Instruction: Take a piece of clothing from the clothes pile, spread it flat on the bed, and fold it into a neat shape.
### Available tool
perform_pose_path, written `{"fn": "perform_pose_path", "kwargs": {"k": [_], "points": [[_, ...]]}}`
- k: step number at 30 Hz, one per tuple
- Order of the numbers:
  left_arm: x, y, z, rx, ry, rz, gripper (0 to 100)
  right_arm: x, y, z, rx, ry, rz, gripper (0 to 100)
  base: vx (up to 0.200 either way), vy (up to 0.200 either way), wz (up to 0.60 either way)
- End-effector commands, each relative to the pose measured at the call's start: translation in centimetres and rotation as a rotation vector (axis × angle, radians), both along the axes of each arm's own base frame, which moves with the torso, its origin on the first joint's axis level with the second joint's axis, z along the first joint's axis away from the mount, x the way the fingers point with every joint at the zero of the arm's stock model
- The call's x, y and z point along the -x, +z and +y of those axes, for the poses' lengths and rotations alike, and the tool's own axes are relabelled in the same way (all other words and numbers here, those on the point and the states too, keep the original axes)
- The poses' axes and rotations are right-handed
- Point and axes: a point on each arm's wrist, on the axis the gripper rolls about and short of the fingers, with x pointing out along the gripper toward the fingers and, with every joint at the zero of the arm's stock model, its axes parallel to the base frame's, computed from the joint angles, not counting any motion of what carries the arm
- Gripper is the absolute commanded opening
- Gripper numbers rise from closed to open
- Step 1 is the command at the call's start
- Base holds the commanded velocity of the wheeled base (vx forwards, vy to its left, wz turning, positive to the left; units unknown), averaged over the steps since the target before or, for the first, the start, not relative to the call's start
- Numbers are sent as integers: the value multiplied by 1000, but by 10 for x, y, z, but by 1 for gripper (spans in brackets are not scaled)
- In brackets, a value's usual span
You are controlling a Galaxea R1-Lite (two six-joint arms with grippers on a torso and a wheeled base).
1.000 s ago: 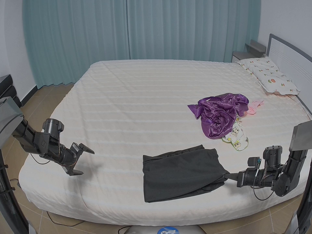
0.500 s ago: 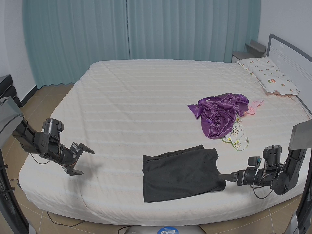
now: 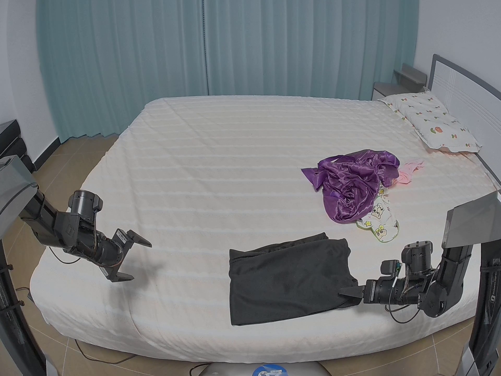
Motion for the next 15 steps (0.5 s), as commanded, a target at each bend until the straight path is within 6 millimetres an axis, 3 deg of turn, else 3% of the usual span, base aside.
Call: {"fn": "perform_pose_path", "kwargs": {"k": [1,7,8,15], "points": [[0,0,0,0,1,0,100,1,-2,-6,2,-21,9,0,0,0,0],[0,0,0,0,1,0,100,6,-4,-7,12,-22,26,0,0,0,0],[0,0,0,0,1,0,100,7,-4,-6,21,-10,23,100,0,0,0],[0,0,0,0,1,0,100,-2,3,-11,12,-31,-41,100,0,0,0]]}}
